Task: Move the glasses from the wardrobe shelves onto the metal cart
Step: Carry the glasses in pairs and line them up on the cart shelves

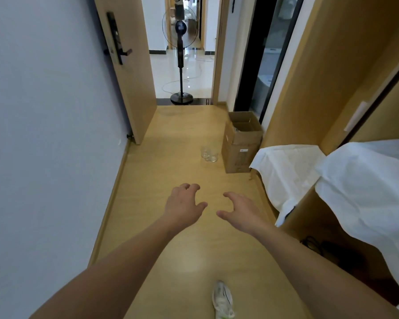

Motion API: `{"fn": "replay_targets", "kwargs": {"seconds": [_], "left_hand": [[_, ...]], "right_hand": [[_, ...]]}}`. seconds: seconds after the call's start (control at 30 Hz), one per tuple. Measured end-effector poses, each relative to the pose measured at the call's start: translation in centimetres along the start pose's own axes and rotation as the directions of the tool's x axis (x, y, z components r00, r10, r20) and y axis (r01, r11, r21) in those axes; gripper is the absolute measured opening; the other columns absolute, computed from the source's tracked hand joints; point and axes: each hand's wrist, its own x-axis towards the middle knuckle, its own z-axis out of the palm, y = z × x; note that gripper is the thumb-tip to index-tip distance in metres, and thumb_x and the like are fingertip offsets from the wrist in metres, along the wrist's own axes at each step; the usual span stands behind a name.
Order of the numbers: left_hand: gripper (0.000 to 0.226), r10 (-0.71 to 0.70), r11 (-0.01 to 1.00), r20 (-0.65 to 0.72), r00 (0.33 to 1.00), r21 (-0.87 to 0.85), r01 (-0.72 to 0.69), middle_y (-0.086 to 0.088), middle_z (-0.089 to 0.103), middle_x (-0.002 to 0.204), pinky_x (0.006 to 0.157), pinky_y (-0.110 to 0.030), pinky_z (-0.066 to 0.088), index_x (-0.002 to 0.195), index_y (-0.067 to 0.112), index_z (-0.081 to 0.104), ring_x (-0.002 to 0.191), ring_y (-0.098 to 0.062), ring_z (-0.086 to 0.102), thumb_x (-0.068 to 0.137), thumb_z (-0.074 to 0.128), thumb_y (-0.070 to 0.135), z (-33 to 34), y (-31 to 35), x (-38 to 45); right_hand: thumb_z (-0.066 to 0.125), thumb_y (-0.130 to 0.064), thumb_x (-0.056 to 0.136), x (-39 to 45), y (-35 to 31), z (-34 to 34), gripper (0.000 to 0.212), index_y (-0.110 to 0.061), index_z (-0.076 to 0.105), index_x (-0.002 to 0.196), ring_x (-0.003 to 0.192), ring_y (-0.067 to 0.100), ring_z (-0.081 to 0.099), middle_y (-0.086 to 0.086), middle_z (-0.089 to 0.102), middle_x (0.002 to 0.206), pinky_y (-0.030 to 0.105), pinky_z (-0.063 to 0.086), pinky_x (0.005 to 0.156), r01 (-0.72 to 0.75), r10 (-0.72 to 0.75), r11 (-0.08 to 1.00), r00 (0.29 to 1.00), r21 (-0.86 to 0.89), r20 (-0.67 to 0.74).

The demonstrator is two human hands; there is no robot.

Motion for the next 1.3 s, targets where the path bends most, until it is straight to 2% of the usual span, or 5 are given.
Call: {"fn": "replay_targets", "kwargs": {"seconds": [0.37, 0.5, 0.77, 1.1, 1.3], "left_hand": [[0.06, -0.046, 0.996, 0.047, 0.998, 0.079, 0.043, -0.005, 0.046, 0.149, 0.111, -0.04, 0.038, 0.147, 0.023, 0.044, 0.139, -0.027, 0.038, 0.095, 0.061, 0.048, -0.5, 3.4, 16.9], [0.059, -0.085, 0.995, 0.023, 0.996, 0.049, 0.084, -0.003, 0.048, 0.147, 0.108, -0.039, 0.041, 0.146, 0.023, 0.046, 0.136, -0.026, 0.042, 0.094, 0.062, 0.047, -0.4, 4.9, 23.2], [0.062, -0.136, 0.989, 0.122, 0.983, 0.079, 0.127, -0.005, 0.046, 0.148, 0.111, -0.039, 0.038, 0.147, 0.022, 0.043, 0.137, -0.027, 0.04, 0.094, 0.061, 0.049, 0.8, 5.9, 31.5], [0.064, -0.093, 0.992, 0.205, 0.974, 0.099, 0.074, -0.004, 0.045, 0.151, 0.11, -0.038, 0.039, 0.149, 0.022, 0.041, 0.138, -0.026, 0.042, 0.095, 0.061, 0.05, 1.6, 4.7, 43.8], [0.064, -0.054, 0.998, 0.229, 0.972, 0.001, 0.055, -0.005, 0.048, 0.147, 0.108, -0.037, 0.041, 0.147, 0.02, 0.043, 0.136, -0.027, 0.045, 0.093, 0.063, 0.049, 0.2, 2.6, 54.5]], "right_hand": [[0.068, -0.054, 0.09, 17.5, 2.1, -4.9, 0.07, -0.03, 0.041, 0.15, 0.138, 0.023, 0.043, -0.001, 0.047, 0.151, 0.043, 0.044, 0.11, 0.016, -0.017, 0.995, 1.0, 0.103, 0.009], [0.069, -0.053, 0.089, 23.6, 3.6, -7.6, 0.07, -0.03, 0.042, 0.15, 0.137, 0.023, 0.044, 0.0, 0.048, 0.15, 0.043, 0.045, 0.109, 0.013, -0.015, 0.992, 1.0, 0.129, 0.014], [0.071, -0.051, 0.087, 31.6, 5.4, -9.8, 0.071, -0.025, 0.045, 0.148, 0.132, 0.022, 0.05, 0.0, 0.05, 0.149, 0.041, 0.047, 0.106, -0.02, 0.005, 0.979, 0.997, 0.203, 0.075], [0.071, -0.048, 0.089, 42.1, 6.0, -10.9, 0.069, -0.025, 0.045, 0.148, 0.133, 0.023, 0.05, 0.002, 0.051, 0.148, 0.042, 0.048, 0.106, -0.142, 0.122, 0.95, 0.989, 0.28, 0.085], [0.072, -0.051, 0.086, 50.8, 3.8, -12.7, 0.071, -0.025, 0.046, 0.146, 0.132, 0.023, 0.051, 0.002, 0.052, 0.146, 0.041, 0.048, 0.105, -0.22, 0.2, 0.942, 0.974, 0.254, 0.105]]}}
